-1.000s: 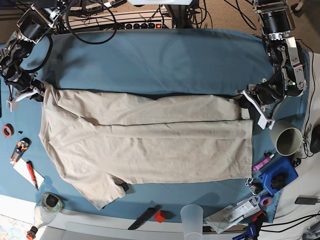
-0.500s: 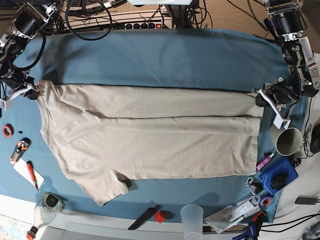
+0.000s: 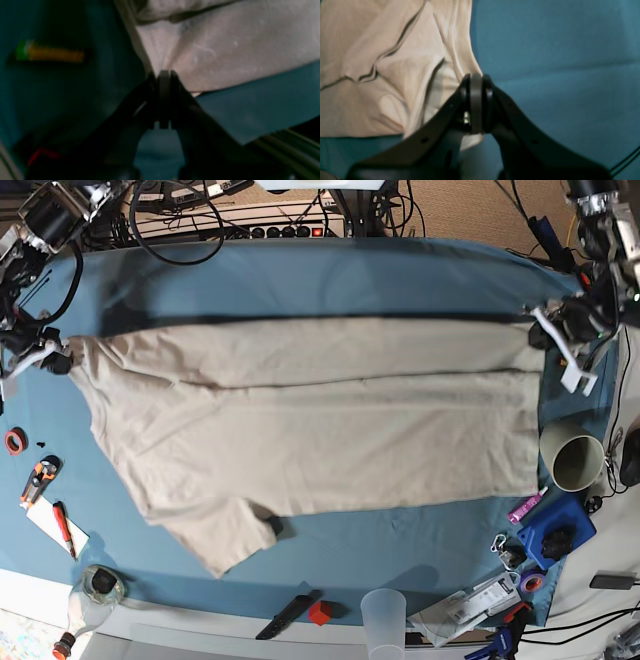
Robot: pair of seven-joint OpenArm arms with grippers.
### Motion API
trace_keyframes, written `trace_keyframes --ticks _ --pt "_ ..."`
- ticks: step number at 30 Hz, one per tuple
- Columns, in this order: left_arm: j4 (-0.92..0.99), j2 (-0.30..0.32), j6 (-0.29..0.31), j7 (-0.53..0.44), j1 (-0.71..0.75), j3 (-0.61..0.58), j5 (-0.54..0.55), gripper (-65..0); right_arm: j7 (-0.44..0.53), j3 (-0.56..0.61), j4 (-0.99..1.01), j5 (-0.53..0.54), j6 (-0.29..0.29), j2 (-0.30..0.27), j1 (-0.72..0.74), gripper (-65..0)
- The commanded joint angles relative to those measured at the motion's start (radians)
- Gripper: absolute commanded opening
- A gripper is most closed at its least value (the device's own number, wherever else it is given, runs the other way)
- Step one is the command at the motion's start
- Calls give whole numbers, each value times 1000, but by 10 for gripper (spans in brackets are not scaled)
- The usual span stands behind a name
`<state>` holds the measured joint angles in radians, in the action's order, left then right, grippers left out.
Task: Fold the T-shirt properly
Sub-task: 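Drag the folded shirt away from the robot with both grippers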
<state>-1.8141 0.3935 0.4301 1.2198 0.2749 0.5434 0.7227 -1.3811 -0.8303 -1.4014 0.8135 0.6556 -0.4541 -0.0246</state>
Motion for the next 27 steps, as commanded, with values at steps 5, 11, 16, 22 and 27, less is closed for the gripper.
trace_keyframes --ticks 5,11,16,22,27 --pt "-54 22 42 -12 69 61 58 -650 15 -16 -19 10 3 -31 -91 -650" --pt "-54 19 39 17 114 62 71 -650 24 -21 -19 101 3 -30 -201 -650" --pt "-54 19 39 35 148 62 75 -650 25 -82 -19 170 35 -23 -274 -650" --pt "-54 19 39 37 179 62 83 -650 21 -168 -19 169 43 -21 -306 -650" --pt "-53 19 39 37 174 62 83 -650 8 -175 -19 175 43 -20 -308 -650"
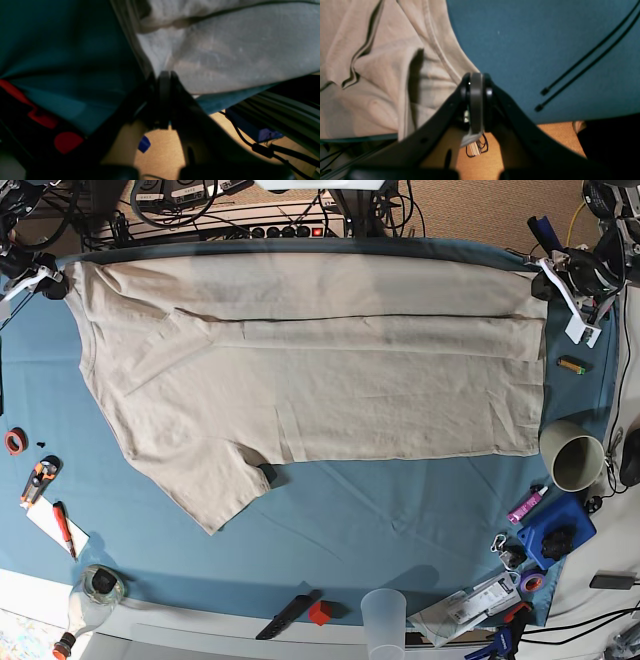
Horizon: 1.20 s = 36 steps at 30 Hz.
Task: Fold the T-shirt properly
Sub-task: 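Drag the folded shirt away from the robot with both grippers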
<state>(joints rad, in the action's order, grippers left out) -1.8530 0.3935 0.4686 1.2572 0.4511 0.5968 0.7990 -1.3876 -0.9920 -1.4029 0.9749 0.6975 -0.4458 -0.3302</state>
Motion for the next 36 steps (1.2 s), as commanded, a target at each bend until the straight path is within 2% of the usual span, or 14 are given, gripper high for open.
trace_keyframes --ticks 1,2,4,6,8,12,18,24,27,30,36 --pt "-15 19 1 0 -2 9 8 -650 13 -13 -18 18 1 -29 -2 -650" --pt "-15 19 0 0 -2 9 8 -649 9 -13 -18 25 1 -29 -2 -650" --pt "-15 19 0 -1 -2 9 8 -528 0 -13 -18 31 1 -29 -2 -636" --pt "-15 19 0 -1 -2 9 10 -430 -1 -13 -18 31 1 -31 -2 -567" --pt "-15 19 0 -1 -2 9 10 -391 -2 -13 -18 31 1 -34 -2 -520" --pt "-19 19 0 0 -2 9 10 -390 -2 -13 -25 57 1 -50 -2 -518" --pt "-90 19 0 -14 -2 9 3 -390 8 -14 -95 87 1 -109 1 -518" --pt "-216 19 0 -203 -3 9 -71 -390 109 -15 -167 91 1 -130 51 -518" --pt "-276 19 0 -226 -3 8 -71 -390 121 -15 -168 120 1 -130 108 -518" --pt "-306 19 0 -227 -3 8 -102 -390 120 -15 -168 47 -45 -128 183 -518" --pt "-307 19 0 -253 -6 8 -119 -390 135 25 -156 -32 -49 -128 278 -518"
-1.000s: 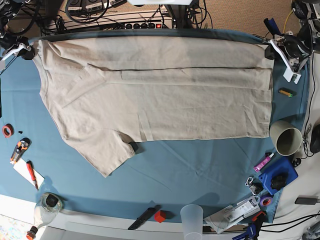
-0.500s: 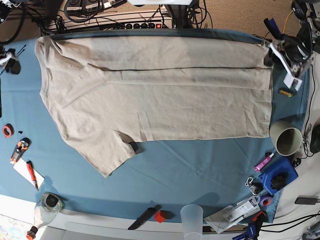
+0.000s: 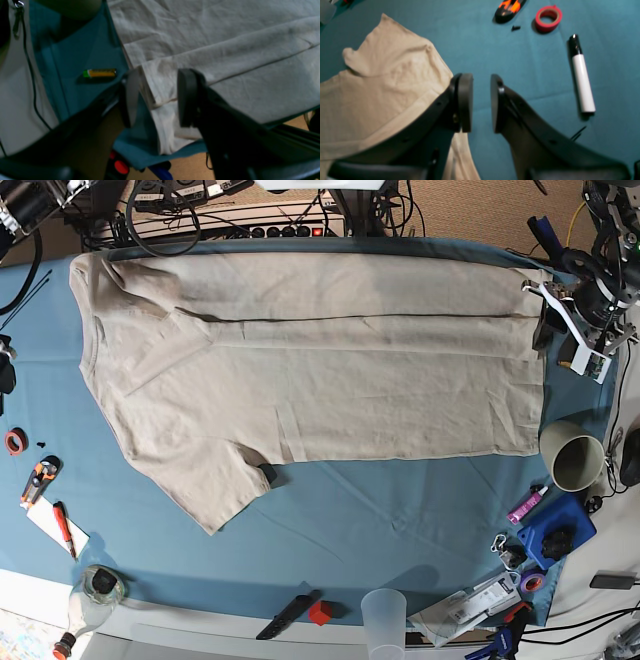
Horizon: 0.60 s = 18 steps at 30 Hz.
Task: Fold the T-shirt properly
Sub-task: 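Drag the folded shirt away from the robot with both grippers, then grasp the sleeve nearest the right gripper and fold it inward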
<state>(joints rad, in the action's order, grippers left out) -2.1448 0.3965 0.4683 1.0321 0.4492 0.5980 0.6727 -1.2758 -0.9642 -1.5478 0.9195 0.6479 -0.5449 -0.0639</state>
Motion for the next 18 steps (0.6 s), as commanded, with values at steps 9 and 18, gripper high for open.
trace_keyframes --ticks 9,18 --pt "-15 16 0 -53 -56 7 8 -390 270 364 206 -265 -97 -29 251 -518" --pt "-14 16 0 -53 -56 7 8 -390 420 642 537 -451 -126 -29 547 -519"
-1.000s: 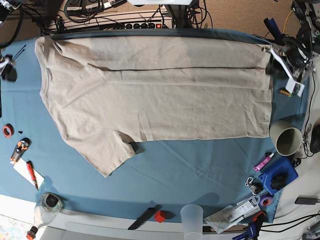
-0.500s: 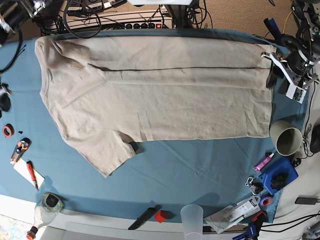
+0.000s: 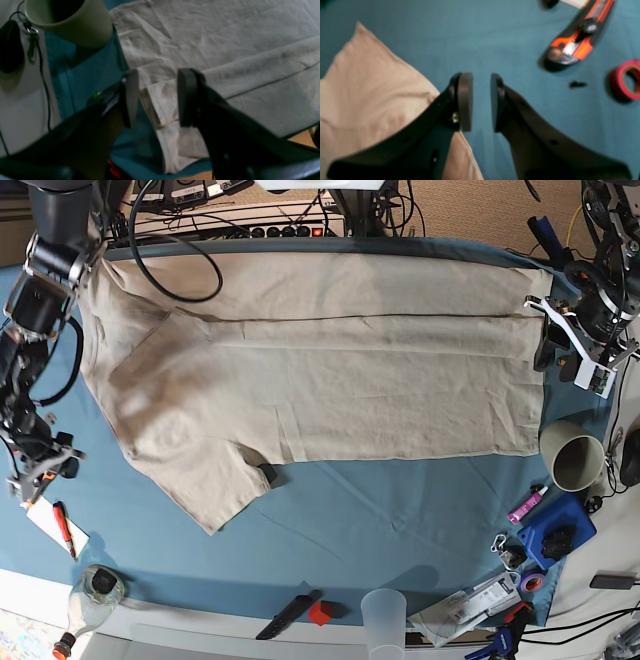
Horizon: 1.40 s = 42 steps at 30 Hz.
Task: Fold the T-shirt properly
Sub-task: 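Grasp the sleeve nearest the right gripper and fold it inward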
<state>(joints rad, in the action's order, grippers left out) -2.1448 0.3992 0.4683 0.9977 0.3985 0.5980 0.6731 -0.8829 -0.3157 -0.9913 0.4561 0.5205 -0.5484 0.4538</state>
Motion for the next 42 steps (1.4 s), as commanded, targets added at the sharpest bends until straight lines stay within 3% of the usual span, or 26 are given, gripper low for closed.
trace_keyframes --ticks 1,8,17,20,24,27,37,42 --pt "-14 13 0 -19 -5 7 8 -390 31 23 13 2 2 -25 55 -519" --pt "-14 13 0 -19 -5 7 8 -390 85 197 223 -27 -1 -22 169 -519" --pt "-14 11 0 -23 -6 6 26 -390 93 223 293 -88 2 59 172 -519" --pt "-14 11 0 -22 -8 6 26 -390 68 223 293 -87 2 81 172 -534" --pt "-14 11 0 -22 -8 6 26 -390 -39 223 292 -75 -2 88 172 -650" --pt "-14 11 0 -23 -8 6 26 -390 -141 222 292 -60 -3 82 172 -650" --pt "-14 8 0 -23 -8 6 26 -390 -327 222 255 159 7 14 162 -650" --pt "-14 8 0 -23 -8 6 26 -390 -440 222 106 358 32 -35 70 -650"
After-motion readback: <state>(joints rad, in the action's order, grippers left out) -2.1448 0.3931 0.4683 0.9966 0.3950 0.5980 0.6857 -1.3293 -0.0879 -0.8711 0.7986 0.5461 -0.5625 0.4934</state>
